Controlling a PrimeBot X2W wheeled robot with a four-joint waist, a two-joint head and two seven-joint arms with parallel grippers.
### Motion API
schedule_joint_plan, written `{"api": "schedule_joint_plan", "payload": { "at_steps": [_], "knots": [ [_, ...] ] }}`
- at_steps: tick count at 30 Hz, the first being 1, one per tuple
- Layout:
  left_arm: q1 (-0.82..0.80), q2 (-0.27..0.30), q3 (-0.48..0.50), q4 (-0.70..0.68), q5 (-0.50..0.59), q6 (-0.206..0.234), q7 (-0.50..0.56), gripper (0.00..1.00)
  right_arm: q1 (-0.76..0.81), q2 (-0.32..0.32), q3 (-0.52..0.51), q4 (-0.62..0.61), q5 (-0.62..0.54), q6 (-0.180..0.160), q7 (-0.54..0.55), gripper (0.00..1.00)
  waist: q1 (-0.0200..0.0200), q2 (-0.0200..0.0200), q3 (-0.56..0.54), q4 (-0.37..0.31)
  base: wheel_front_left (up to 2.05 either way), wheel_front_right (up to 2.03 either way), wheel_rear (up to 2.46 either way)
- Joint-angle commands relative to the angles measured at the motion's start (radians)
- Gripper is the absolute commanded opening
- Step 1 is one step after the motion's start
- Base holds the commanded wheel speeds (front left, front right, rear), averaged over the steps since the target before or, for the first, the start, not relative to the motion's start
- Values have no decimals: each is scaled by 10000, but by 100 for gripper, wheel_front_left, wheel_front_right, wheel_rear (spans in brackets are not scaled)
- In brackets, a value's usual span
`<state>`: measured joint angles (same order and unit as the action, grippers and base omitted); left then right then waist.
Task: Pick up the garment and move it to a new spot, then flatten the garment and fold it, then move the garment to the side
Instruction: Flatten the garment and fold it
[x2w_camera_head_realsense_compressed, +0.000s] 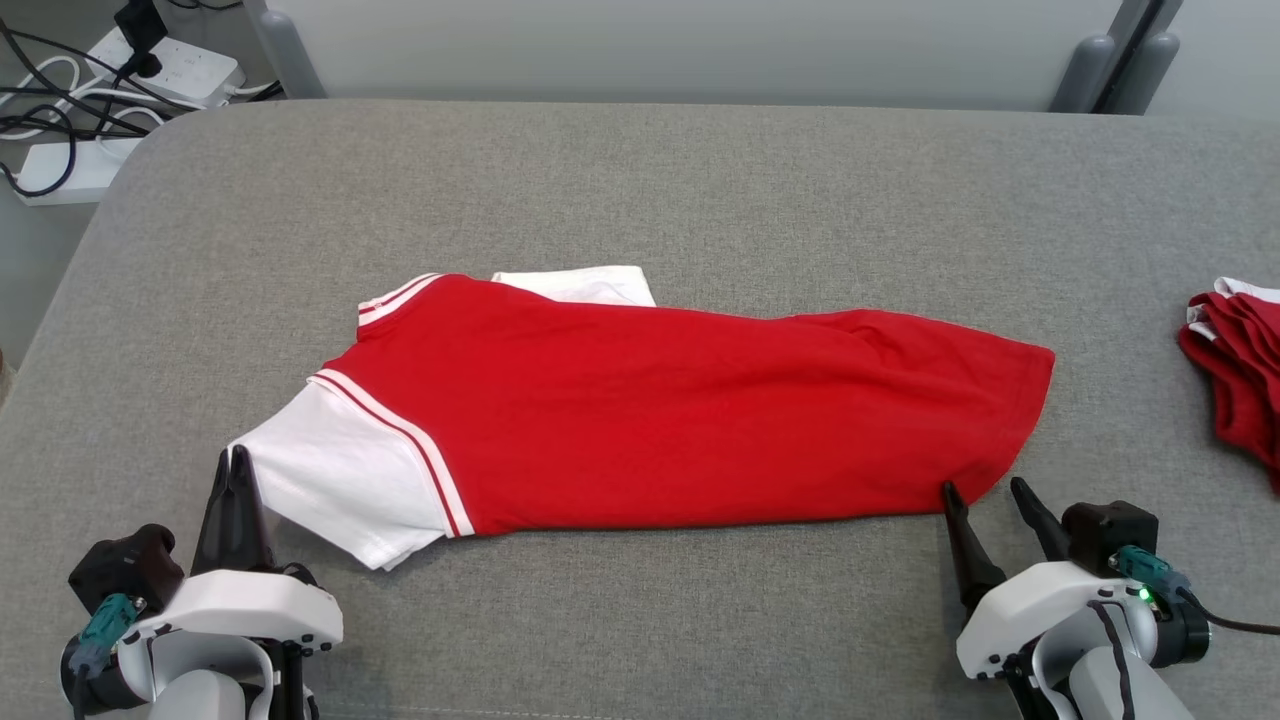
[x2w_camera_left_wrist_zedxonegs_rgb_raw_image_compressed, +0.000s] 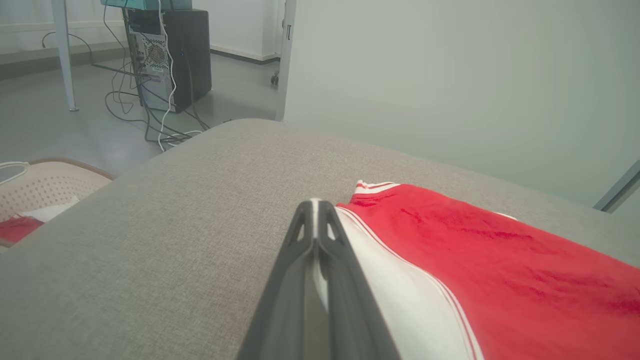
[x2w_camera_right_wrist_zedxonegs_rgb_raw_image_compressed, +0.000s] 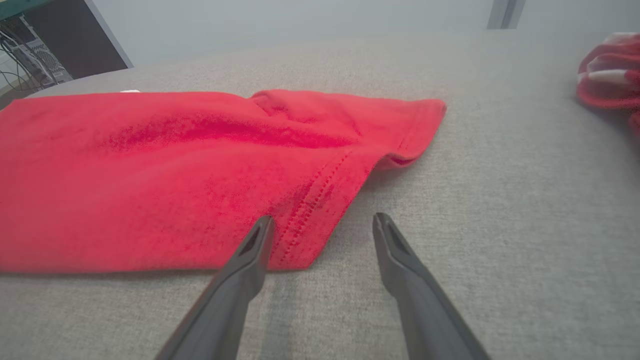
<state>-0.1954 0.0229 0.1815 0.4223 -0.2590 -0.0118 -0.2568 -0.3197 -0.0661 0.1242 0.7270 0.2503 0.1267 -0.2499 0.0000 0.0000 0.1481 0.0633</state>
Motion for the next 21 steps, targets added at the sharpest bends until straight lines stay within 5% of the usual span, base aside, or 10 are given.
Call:
{"api": "schedule_joint_plan", "payload": {
  "at_steps": [1, 3, 9, 10, 11, 12, 13, 21],
  "knots": [
    [-433, 274, 258, -79, -112, 89, -49, 4, -238, -18, 355, -55, 137, 40, -118, 100, 0, 0, 41, 12, 0, 0, 0],
    [-481, 274, 188, 47, -118, 86, -49, 100, -371, -21, 496, 85, 373, 40, -118, 100, 0, 0, 80, 40, 0, 0, 0],
    [-557, 274, -41, 131, -91, -20, -49, 100, -645, -84, 1371, 539, 1040, 40, -118, 100, 0, 0, 130, 258, 0, 0, 0],
    [-542, 274, -93, 102, -105, -23, -49, 100, -667, -97, 1564, 656, 1209, 40, -118, 91, 0, 0, 127, 295, 0, 0, 0],
    [-521, 274, -148, 70, -115, -20, -49, 100, -694, -110, 1765, 771, 1406, 40, -118, 46, 0, 0, 119, 331, 0, 0, 0],
    [-497, 274, -205, 33, -130, -22, -49, 100, -746, -145, 1952, 784, 1589, 40, -118, 18, 0, 0, 110, 368, 0, 0, 0],
    [-471, 273, -273, -6, -125, -36, -49, 100, -795, -180, 2135, 705, 1808, 40, -118, 0, 0, 0, 102, 414, 0, 0, 0],
    [-363, 273, -800, -167, -353, -61, -49, 100, -1792, -1162, 2437, -1783, 3037, 40, -118, 0, 0, 0, 154, 550, 0, 0, 0]
  ]
}}
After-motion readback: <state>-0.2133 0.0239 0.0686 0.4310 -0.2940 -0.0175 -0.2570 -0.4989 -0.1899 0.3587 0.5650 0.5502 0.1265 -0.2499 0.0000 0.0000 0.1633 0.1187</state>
